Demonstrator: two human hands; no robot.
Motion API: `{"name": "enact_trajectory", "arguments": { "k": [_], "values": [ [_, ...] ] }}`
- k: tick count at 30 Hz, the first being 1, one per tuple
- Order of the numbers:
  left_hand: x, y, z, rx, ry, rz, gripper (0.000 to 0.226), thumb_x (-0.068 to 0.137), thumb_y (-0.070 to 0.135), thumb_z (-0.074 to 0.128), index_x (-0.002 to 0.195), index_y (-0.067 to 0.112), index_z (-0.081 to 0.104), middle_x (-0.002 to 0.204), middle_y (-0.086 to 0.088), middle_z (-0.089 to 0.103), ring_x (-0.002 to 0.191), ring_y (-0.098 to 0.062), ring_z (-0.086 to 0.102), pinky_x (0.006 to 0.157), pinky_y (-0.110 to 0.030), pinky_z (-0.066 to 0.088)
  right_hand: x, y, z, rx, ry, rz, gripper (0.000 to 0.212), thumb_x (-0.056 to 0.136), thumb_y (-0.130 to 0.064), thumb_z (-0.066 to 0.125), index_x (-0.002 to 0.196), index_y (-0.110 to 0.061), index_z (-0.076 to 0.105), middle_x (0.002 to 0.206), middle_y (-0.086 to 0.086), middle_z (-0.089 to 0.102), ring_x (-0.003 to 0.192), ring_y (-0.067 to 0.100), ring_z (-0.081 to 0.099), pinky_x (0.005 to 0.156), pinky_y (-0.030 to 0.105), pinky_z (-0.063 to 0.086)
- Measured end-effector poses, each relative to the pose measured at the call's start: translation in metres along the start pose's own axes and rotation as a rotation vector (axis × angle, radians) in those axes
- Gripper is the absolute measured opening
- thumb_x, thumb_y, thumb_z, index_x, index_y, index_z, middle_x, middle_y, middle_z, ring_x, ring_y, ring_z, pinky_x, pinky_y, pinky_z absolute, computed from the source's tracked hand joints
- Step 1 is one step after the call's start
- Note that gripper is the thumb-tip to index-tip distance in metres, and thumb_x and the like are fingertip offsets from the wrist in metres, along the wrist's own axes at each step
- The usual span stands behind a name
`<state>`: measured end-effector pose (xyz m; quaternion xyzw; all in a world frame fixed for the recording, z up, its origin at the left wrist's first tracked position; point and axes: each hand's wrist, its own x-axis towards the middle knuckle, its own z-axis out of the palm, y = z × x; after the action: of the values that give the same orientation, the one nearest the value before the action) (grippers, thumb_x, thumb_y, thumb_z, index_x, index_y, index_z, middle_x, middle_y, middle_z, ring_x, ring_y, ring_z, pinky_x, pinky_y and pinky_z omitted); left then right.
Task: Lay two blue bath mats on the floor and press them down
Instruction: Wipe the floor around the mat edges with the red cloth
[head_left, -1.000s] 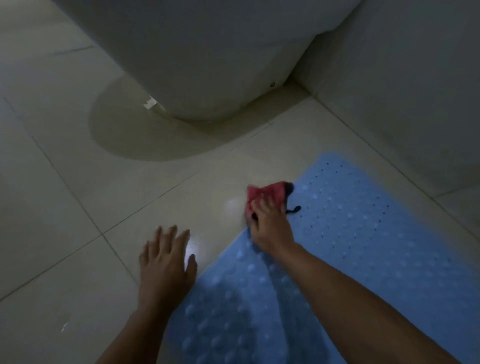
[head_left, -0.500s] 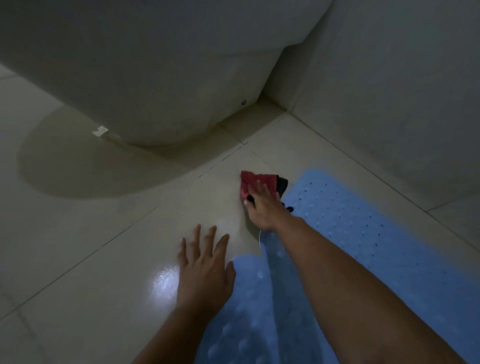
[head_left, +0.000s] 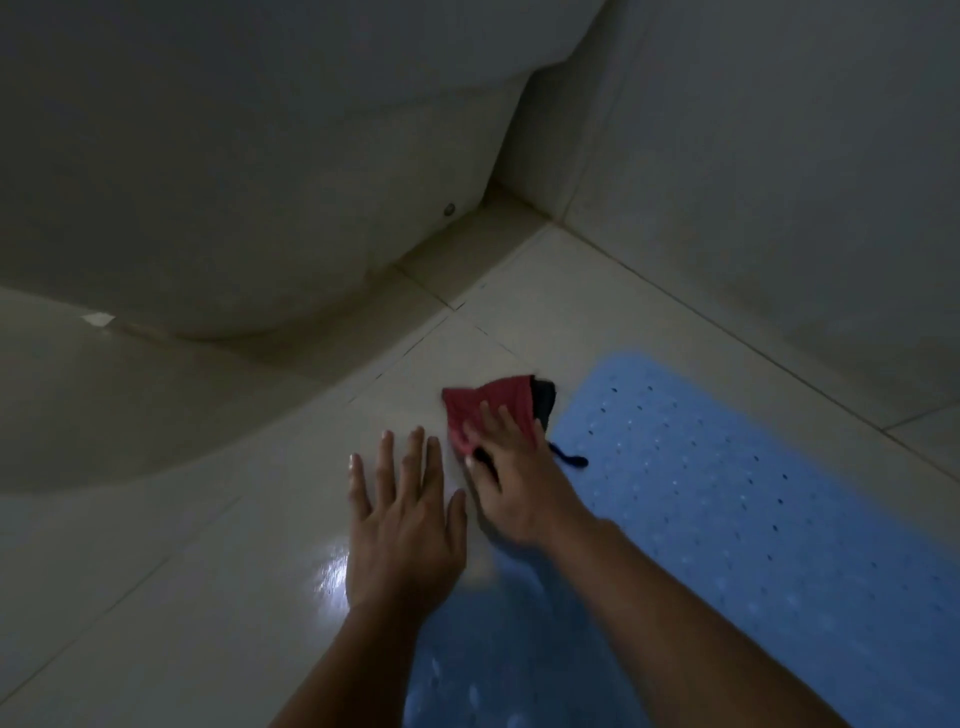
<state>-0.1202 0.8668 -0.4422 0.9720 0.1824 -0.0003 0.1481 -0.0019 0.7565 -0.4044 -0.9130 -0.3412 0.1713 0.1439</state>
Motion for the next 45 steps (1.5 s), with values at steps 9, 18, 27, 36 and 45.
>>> {"name": "enact_trajectory", "arguments": {
  "k": [9, 18, 27, 36, 45],
  "values": [
    [0.005, -0.002, 0.005, 0.03, 0.028, -0.015, 0.072, 0.099, 0.047, 0.031, 0.159, 0.008, 0.025, 0.17, -0.011, 0.007, 0.157, -0.032, 0.006, 0.124, -0.06, 0.01, 0.088, 0.015, -0.02, -0.01, 0.016, -0.1, 0.055, 0.105, -0.039, 0.029, 0.159, -0.029, 0.022, 0.169, -0.004, 0.007, 0.156, 0.016, -0.002, 0.124, 0.05, -0.008],
    [0.006, -0.003, 0.005, 0.051, 0.041, 0.014, 0.064, 0.098, 0.042, 0.035, 0.154, 0.011, 0.041, 0.165, -0.01, 0.031, 0.156, -0.034, 0.014, 0.122, -0.064, 0.015, 0.058, -0.01, 0.005, 0.001, 0.045, -0.171, 0.055, 0.103, -0.036, 0.034, 0.157, -0.023, 0.028, 0.168, 0.0, 0.014, 0.156, 0.019, 0.002, 0.124, 0.051, -0.008],
    [0.008, -0.001, 0.006, 0.084, -0.001, -0.018, 0.07, 0.101, 0.055, 0.022, 0.159, 0.017, 0.028, 0.17, -0.002, 0.013, 0.158, -0.027, -0.004, 0.125, -0.059, 0.005, 0.083, 0.075, -0.038, -0.047, 0.097, 0.11, 0.057, 0.104, -0.035, 0.034, 0.159, -0.029, 0.022, 0.169, -0.003, 0.004, 0.156, 0.018, -0.001, 0.124, 0.051, -0.01],
    [0.025, 0.064, 0.001, -0.015, 0.049, 0.234, 0.06, 0.098, 0.046, 0.032, 0.147, 0.017, 0.051, 0.154, -0.008, 0.048, 0.151, -0.037, 0.027, 0.119, -0.063, 0.013, 0.093, 0.071, -0.05, 0.047, -0.048, 0.173, 0.053, 0.106, -0.039, 0.03, 0.158, -0.034, 0.022, 0.169, -0.006, -0.006, 0.155, 0.017, -0.01, 0.122, 0.055, -0.013],
    [0.036, 0.118, 0.045, 0.033, 0.015, 0.42, 0.066, 0.093, 0.045, 0.041, 0.149, 0.01, 0.041, 0.149, -0.024, 0.049, 0.14, -0.05, 0.042, 0.114, -0.058, 0.024, 0.089, 0.083, -0.037, 0.067, -0.005, 0.094, 0.051, 0.106, -0.042, 0.031, 0.156, -0.036, 0.028, 0.169, -0.011, 0.001, 0.155, 0.011, -0.005, 0.122, 0.05, -0.014]
  ]
}}
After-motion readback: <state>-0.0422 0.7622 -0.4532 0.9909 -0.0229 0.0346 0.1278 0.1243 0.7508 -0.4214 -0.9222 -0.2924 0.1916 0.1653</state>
